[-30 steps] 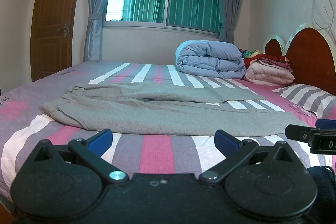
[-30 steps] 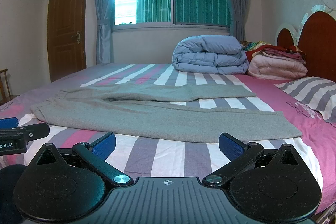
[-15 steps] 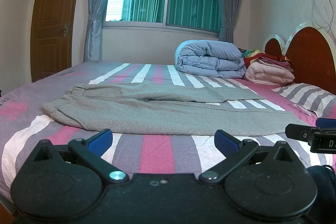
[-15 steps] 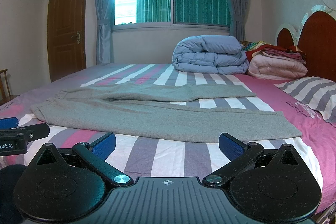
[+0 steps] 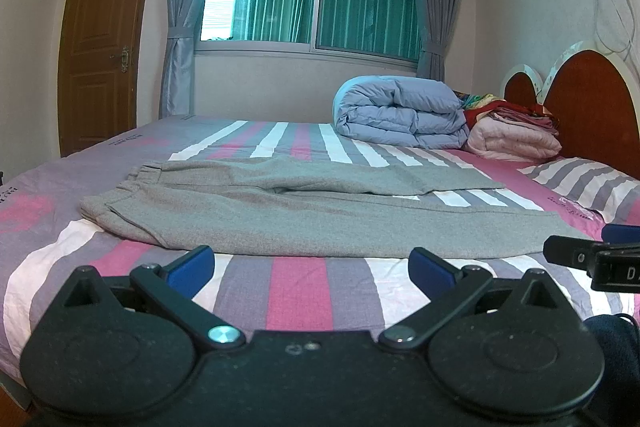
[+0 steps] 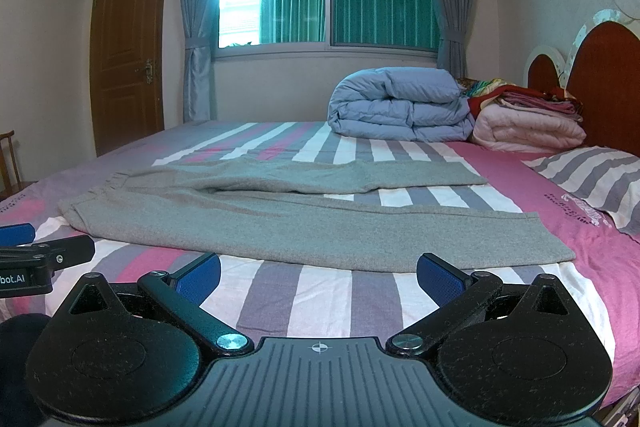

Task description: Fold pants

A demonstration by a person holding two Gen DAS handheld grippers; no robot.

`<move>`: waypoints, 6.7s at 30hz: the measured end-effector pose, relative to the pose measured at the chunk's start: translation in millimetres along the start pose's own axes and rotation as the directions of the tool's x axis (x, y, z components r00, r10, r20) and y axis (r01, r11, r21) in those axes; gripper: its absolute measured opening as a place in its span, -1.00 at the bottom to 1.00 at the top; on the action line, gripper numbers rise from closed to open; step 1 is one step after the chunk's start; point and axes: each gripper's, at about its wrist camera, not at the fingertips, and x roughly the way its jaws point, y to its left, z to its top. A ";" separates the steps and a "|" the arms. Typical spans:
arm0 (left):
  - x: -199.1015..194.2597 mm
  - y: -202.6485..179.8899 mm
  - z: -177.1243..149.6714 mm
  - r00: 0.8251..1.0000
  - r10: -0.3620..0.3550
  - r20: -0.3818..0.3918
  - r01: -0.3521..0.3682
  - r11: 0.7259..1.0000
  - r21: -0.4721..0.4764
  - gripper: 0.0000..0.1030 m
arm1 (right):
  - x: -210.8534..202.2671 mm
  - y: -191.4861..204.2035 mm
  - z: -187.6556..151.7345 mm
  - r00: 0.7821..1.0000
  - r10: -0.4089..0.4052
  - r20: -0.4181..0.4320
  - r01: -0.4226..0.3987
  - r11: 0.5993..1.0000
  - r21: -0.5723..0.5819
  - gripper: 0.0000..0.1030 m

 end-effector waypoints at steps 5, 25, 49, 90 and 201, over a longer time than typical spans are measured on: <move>0.1 -0.1 0.0 1.000 -0.001 0.000 0.001 1.000 0.000 0.88 | 0.1 0.4 -0.1 1.000 0.000 -0.001 0.000 1.000 0.000 1.00; 55.5 84.9 66.3 0.998 0.058 0.019 -0.058 0.998 0.017 0.88 | 63.9 -10.1 77.0 0.986 0.163 0.032 -0.164 0.986 0.023 1.00; 412.1 333.3 141.1 0.935 0.006 -0.355 0.025 0.996 0.083 0.30 | 486.0 67.7 177.5 0.901 0.352 -0.253 -0.414 0.872 -0.263 0.42; 331.6 331.6 191.8 0.959 -0.206 -0.195 0.242 0.952 0.188 -0.77 | 440.1 84.6 200.1 0.860 0.378 -0.342 -0.505 0.721 -0.475 -0.94; 214.0 342.0 42.9 0.951 -0.103 -0.293 -0.035 0.902 -0.431 -0.41 | 264.5 25.8 12.4 0.886 0.369 -0.280 -0.226 0.872 0.435 -0.90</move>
